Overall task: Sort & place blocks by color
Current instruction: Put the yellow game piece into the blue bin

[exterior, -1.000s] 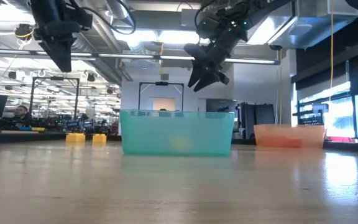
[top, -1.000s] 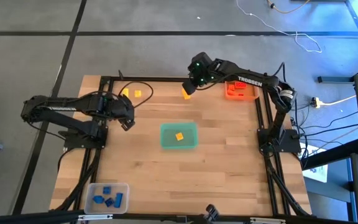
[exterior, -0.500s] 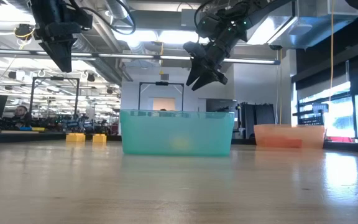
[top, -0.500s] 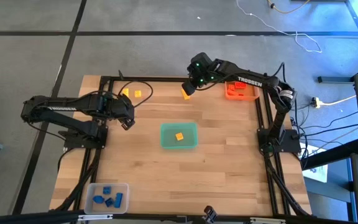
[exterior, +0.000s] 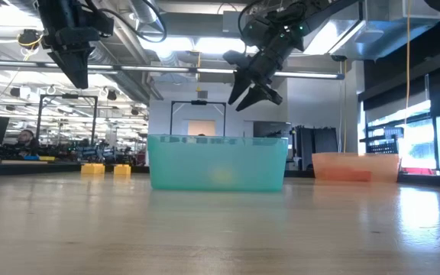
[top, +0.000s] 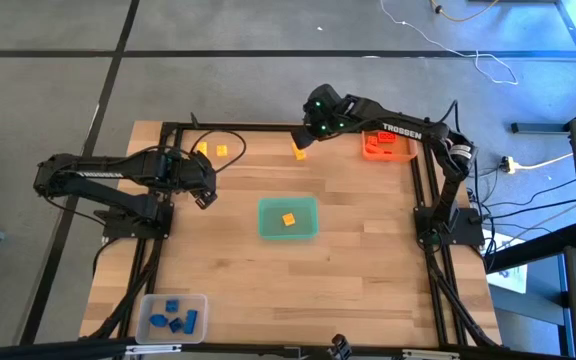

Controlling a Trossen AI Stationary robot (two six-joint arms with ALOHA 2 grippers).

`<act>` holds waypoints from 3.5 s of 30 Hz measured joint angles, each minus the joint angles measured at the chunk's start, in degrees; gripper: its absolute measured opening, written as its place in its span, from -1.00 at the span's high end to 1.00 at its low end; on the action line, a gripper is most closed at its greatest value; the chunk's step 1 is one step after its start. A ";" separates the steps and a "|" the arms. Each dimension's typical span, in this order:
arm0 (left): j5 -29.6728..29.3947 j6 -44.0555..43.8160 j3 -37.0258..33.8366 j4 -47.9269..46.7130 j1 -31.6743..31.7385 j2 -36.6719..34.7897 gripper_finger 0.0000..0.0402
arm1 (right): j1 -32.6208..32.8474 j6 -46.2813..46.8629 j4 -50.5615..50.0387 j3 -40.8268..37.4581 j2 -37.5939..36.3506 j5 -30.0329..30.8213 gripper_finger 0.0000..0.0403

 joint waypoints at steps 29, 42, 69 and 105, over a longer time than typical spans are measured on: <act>0.00 -0.02 0.00 0.00 0.00 0.02 0.26 | 4.07 -3.28 2.56 0.00 0.02 9.08 0.21; 0.00 -0.04 0.00 0.00 -0.02 0.02 0.26 | 4.00 -10.83 2.71 0.00 0.02 13.75 -0.54; 0.01 -0.04 0.02 0.03 -0.02 0.02 0.26 | -0.15 -4.66 1.54 -0.07 13.18 4.94 -0.55; -0.69 -0.02 0.02 0.20 -0.02 0.02 0.26 | 1.11 1.05 4.14 -0.01 19.37 10.46 -0.33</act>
